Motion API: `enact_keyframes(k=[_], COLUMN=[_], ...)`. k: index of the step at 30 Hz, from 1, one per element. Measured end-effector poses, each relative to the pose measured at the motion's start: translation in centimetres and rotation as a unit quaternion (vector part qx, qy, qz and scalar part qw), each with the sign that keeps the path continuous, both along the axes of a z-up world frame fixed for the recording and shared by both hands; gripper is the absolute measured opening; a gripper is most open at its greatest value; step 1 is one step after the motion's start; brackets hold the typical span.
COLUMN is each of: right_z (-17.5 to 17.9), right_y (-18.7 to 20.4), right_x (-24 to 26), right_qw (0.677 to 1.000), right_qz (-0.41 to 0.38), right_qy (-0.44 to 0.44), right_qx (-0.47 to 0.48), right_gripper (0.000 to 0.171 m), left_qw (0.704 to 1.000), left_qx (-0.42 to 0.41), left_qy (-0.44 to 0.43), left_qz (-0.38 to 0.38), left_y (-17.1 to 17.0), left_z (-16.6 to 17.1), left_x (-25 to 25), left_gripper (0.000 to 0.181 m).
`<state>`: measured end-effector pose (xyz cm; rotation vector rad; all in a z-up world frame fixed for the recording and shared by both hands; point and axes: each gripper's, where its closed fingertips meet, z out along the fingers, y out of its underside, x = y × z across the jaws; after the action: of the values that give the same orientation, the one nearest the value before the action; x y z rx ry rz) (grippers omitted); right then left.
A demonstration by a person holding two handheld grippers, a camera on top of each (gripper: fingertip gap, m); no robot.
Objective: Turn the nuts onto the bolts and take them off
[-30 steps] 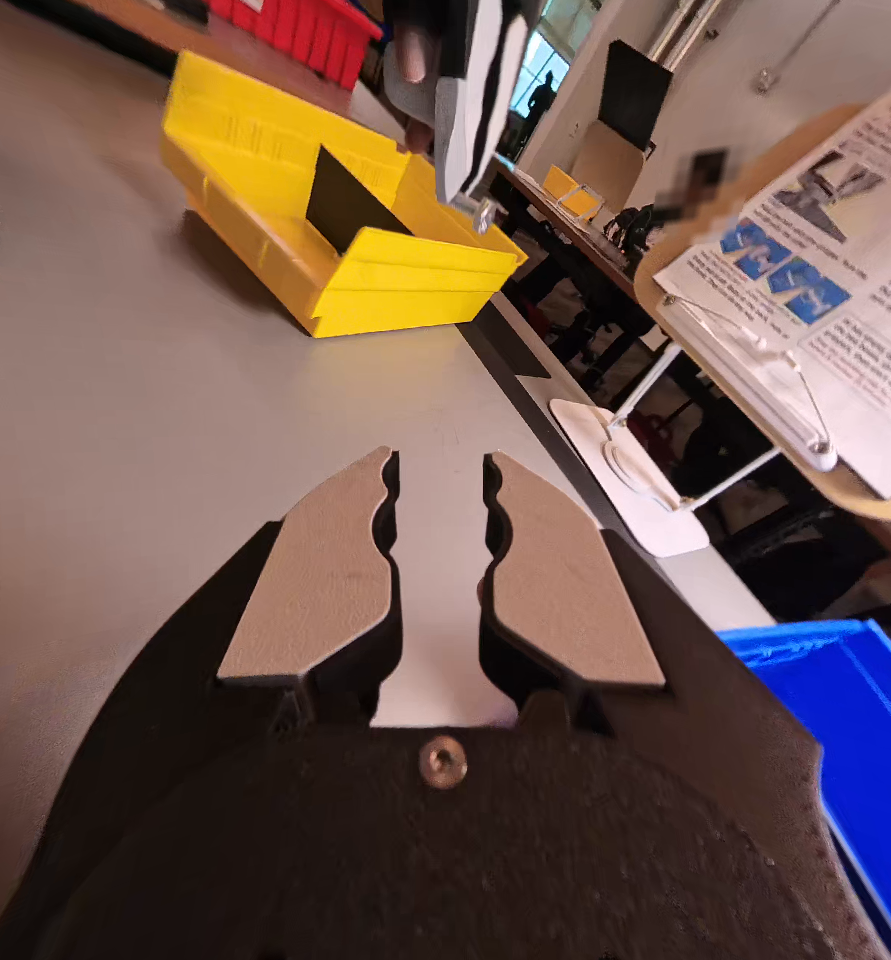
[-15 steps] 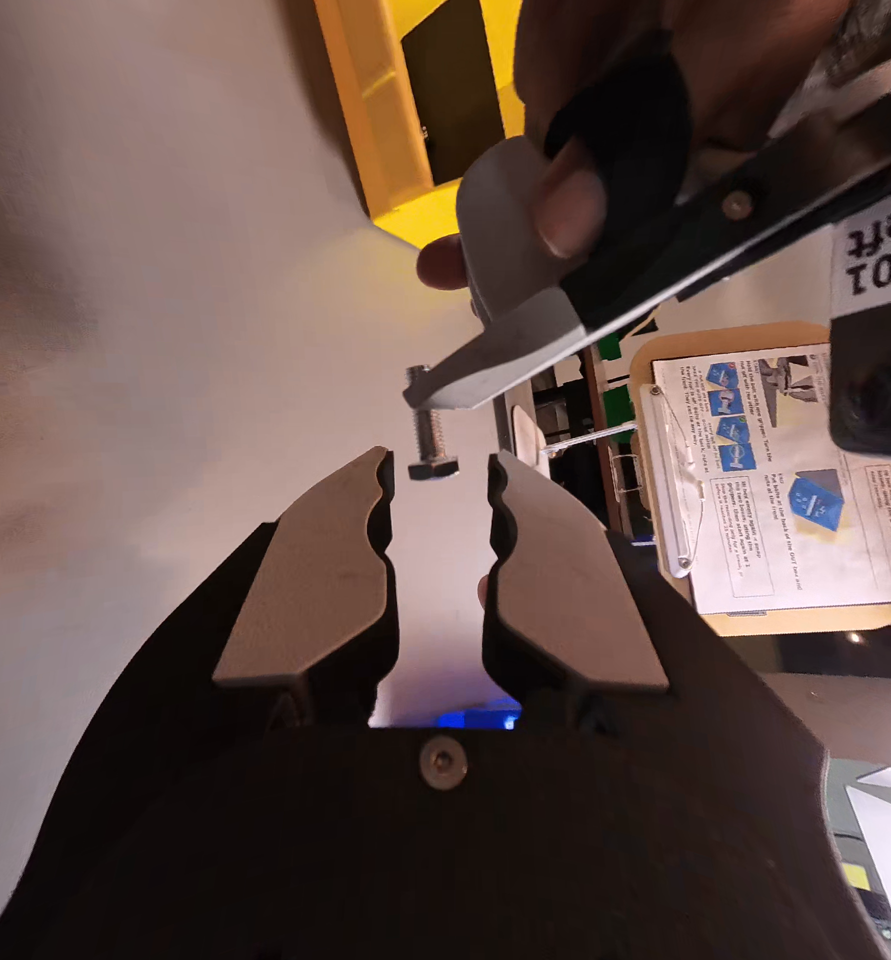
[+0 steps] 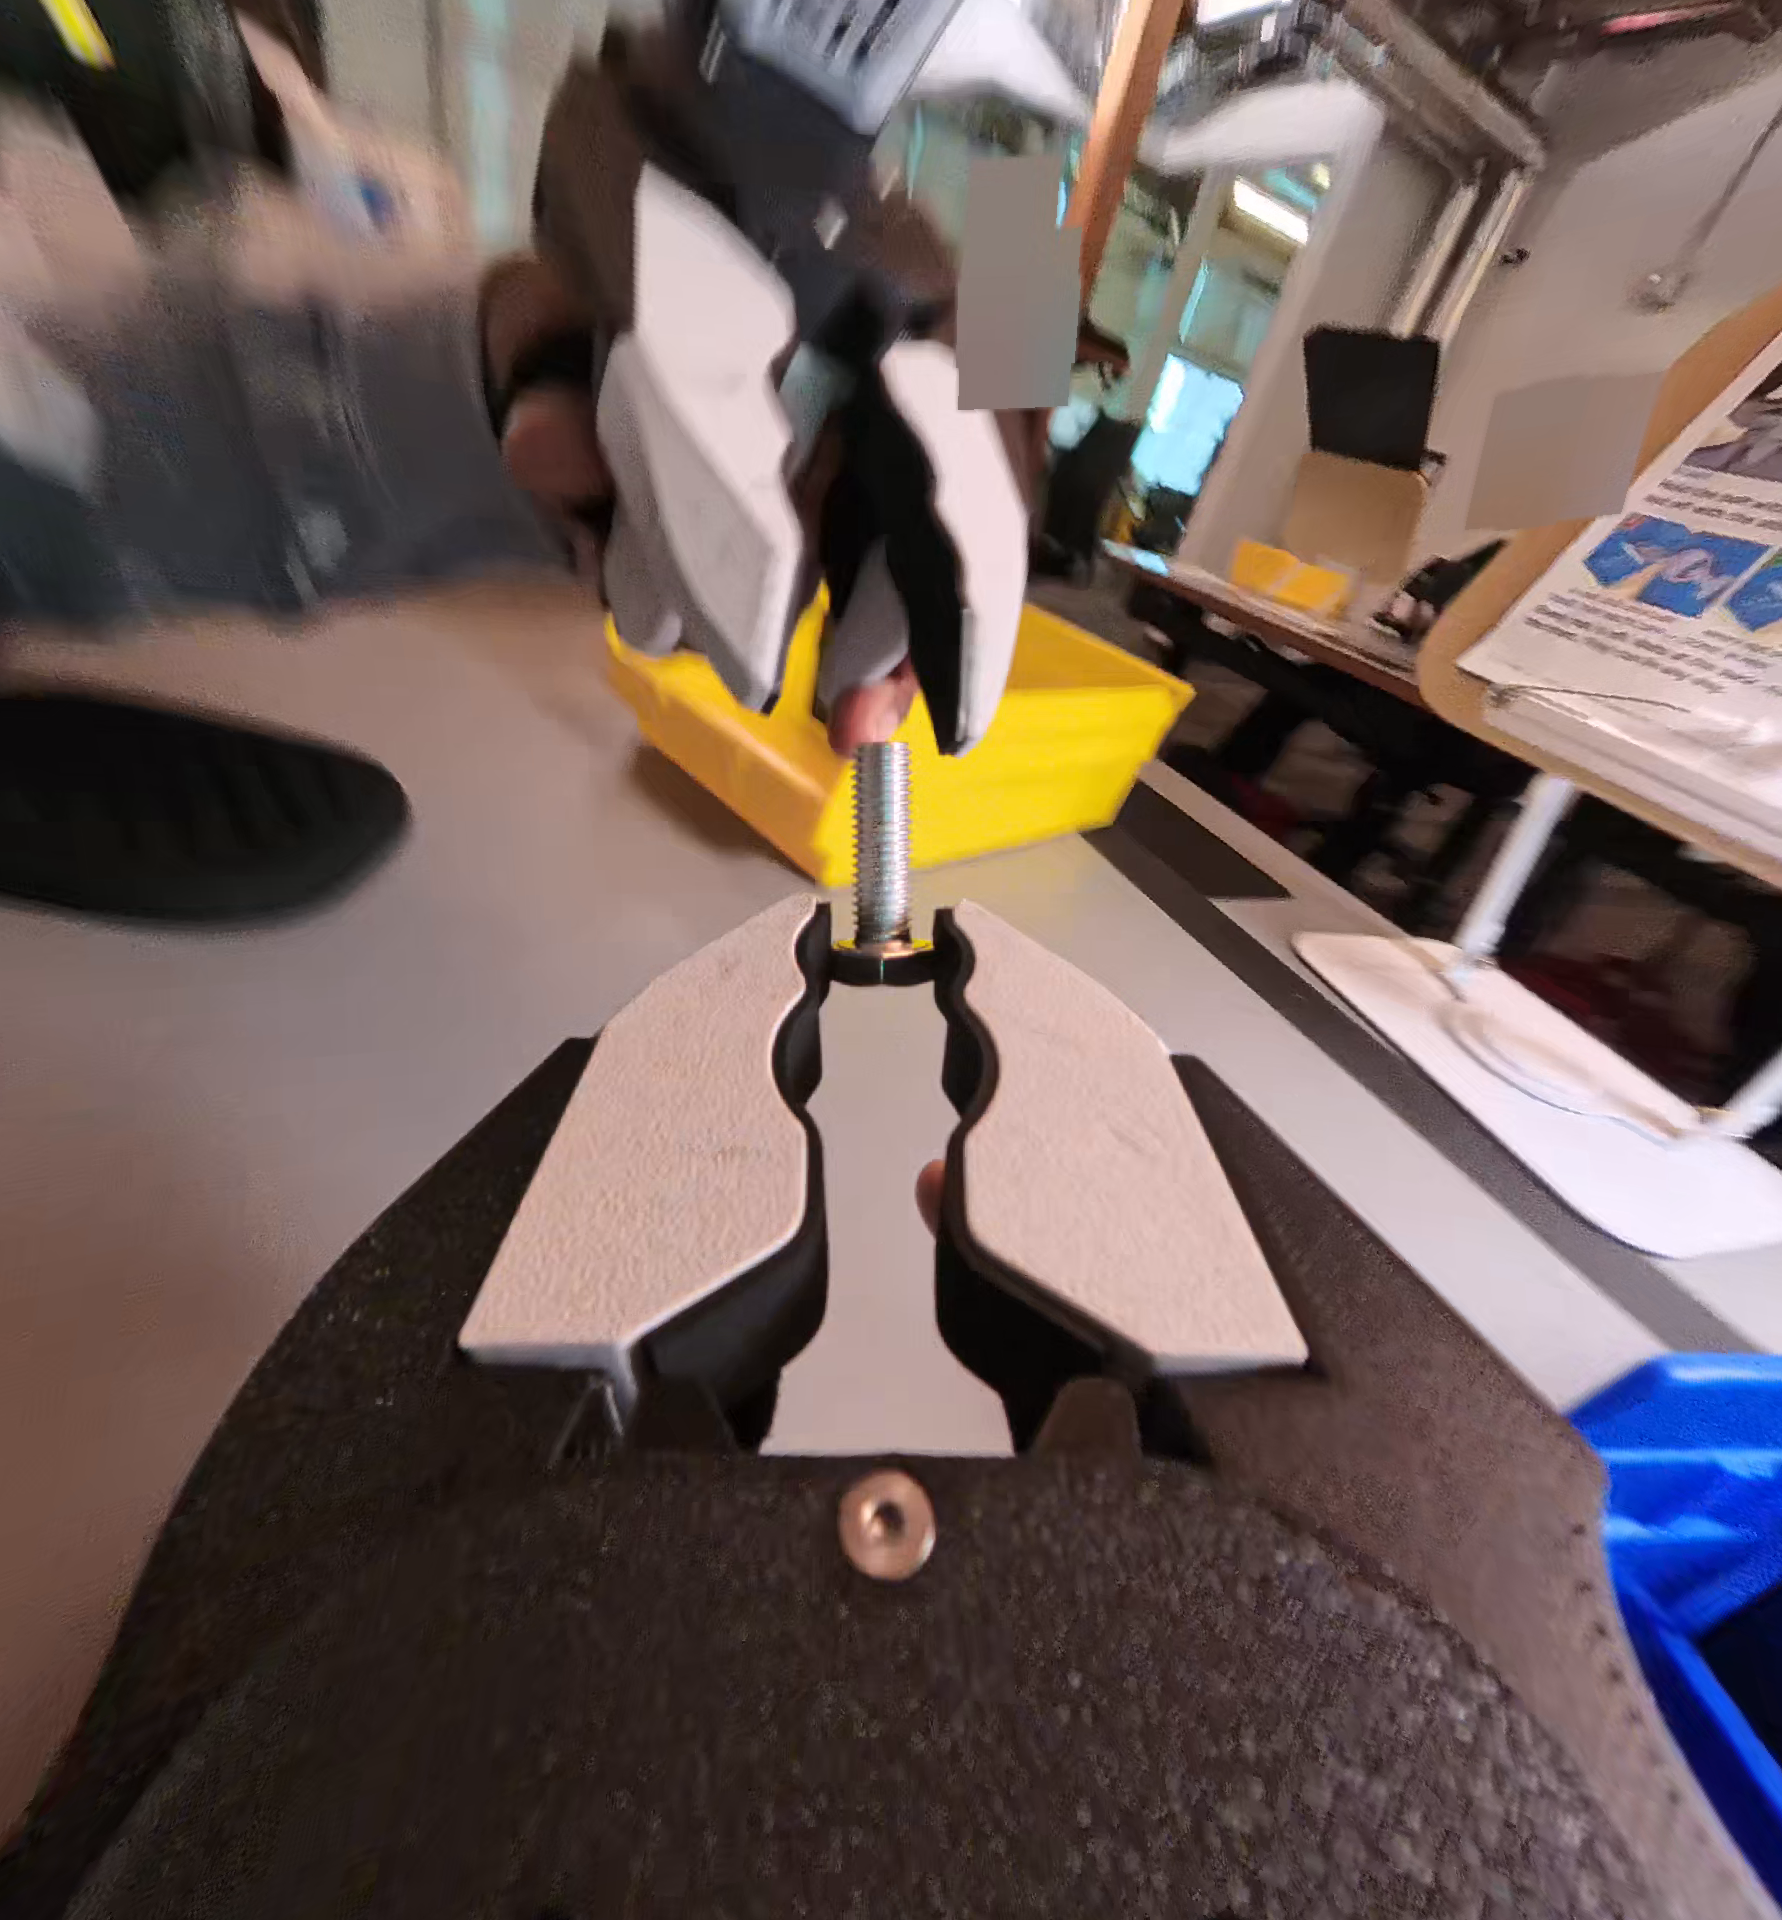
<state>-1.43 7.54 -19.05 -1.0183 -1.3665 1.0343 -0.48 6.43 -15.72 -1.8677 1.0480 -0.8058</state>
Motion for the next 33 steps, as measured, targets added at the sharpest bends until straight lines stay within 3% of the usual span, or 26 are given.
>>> enact_keyframes(k=[5,9,15,19,33], right_z=[2.8,3.1,2.0,0.7,0.9], right_y=[-2.4,-4.0,-3.1,-2.5,-2.4], right_x=[1.0,0.9,0.7,0.5,0.5], right_qw=[0.986,0.979,0.985,0.987,0.988], right_qz=[0.093,0.127,0.103,0.089,0.079], right_qy=[0.073,0.08,0.047,0.01,0.013], right_qx=[-0.115,-0.137,-0.129,-0.137,-0.129], right_gripper=[0.019,0.019,0.019,0.028,0.019], left_qw=[0.993,0.993,0.995,0.995,0.996], left_qx=[0.092,0.103,0.099,0.095,0.088], left_qy=[-0.072,-0.049,-0.015,-0.015,-0.021], left_qz=[-0.005,-0.043,-0.021,-0.013,-0.011], left_y=[-1.2,-2.0,-1.3,-0.9,-0.6], left_z=[2.3,1.7,0.8,0.4,0.0], left_x=[1.2,2.6,2.6,2.2,2.5], left_gripper=[0.028,0.015,0.01,0.01,0.01])
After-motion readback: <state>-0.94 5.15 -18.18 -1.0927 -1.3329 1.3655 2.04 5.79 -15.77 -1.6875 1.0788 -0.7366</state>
